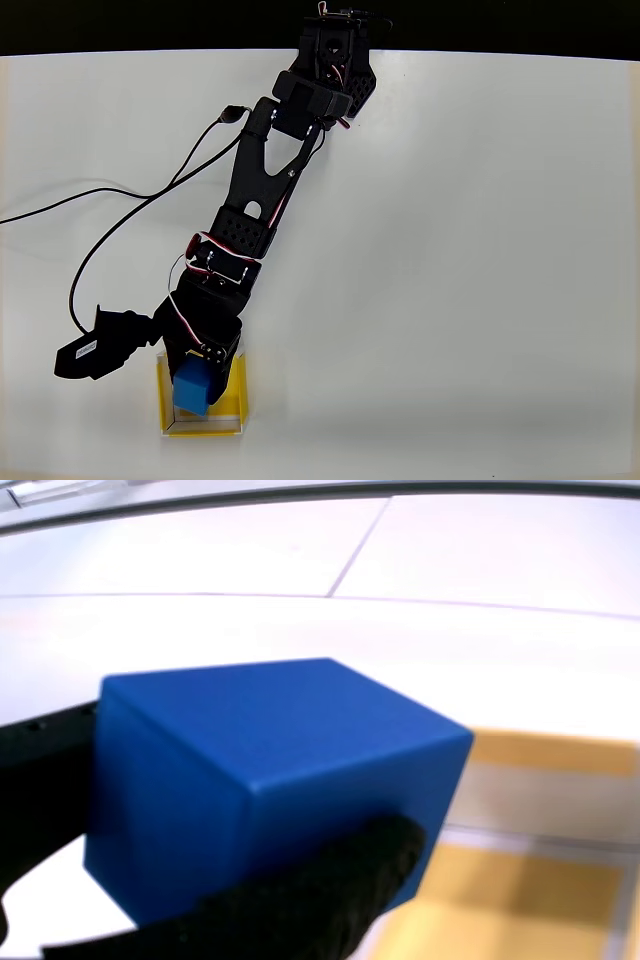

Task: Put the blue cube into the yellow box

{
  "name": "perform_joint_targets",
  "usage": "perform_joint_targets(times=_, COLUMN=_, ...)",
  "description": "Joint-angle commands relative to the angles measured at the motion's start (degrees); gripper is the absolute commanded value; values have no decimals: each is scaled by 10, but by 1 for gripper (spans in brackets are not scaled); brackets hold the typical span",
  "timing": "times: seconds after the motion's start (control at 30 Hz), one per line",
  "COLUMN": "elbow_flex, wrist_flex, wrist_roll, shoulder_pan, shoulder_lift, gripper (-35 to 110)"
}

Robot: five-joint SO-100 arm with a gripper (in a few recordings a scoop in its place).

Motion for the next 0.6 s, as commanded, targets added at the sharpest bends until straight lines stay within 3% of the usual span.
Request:
perform_joint_targets(times=0.0, elbow_flex=-112, wrist_flex=-44, wrist_roll=-18, shoulder_pan=18, shoulder_lift=1, gripper=8)
perform_joint_targets(times=0.43, elbow_flex=-176, wrist_flex=-92, wrist_roll=-21, shoulder_pan=35, shoulder_lift=-144, gripper=10)
perform_joint_targets(times=0.57, elbow_flex=-156, wrist_flex=-124, wrist_roll=-4, shoulder_pan=40, shoulder_lift=-154, gripper=35)
